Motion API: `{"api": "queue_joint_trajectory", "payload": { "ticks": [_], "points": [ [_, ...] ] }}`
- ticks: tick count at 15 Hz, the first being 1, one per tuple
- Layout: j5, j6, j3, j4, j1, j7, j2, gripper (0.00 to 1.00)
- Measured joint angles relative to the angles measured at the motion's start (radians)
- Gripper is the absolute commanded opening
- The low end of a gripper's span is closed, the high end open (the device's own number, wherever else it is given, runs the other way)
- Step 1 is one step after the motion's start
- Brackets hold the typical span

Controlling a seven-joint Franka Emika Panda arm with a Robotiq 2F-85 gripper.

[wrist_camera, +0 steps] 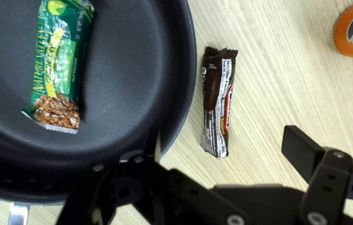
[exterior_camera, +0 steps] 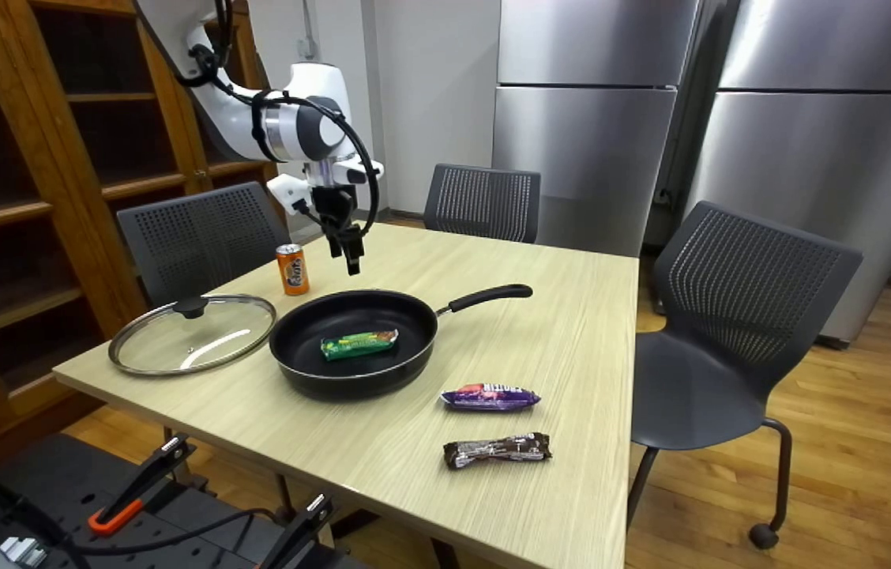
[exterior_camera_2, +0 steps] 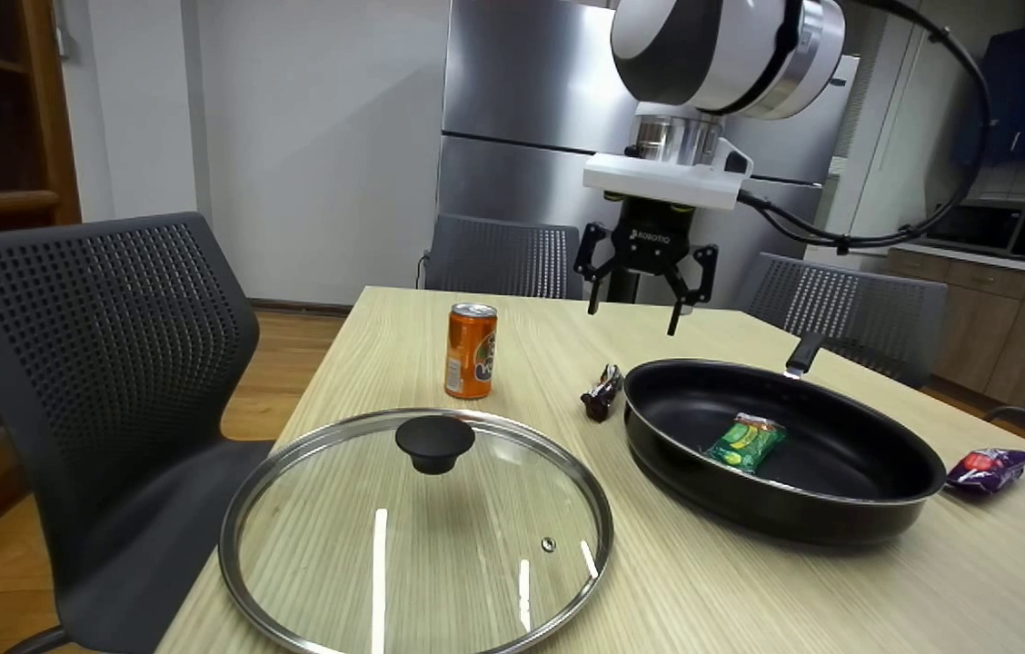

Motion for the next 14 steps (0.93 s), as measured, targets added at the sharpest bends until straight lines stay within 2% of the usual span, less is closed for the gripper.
{"api": "queue_joint_trajectory", "payload": {
  "ticks": [14],
  "points": [
    [0.000, -0.200, -0.002, 0.277, -0.008, 0.000, 0.195, 1.00]
  ]
}}
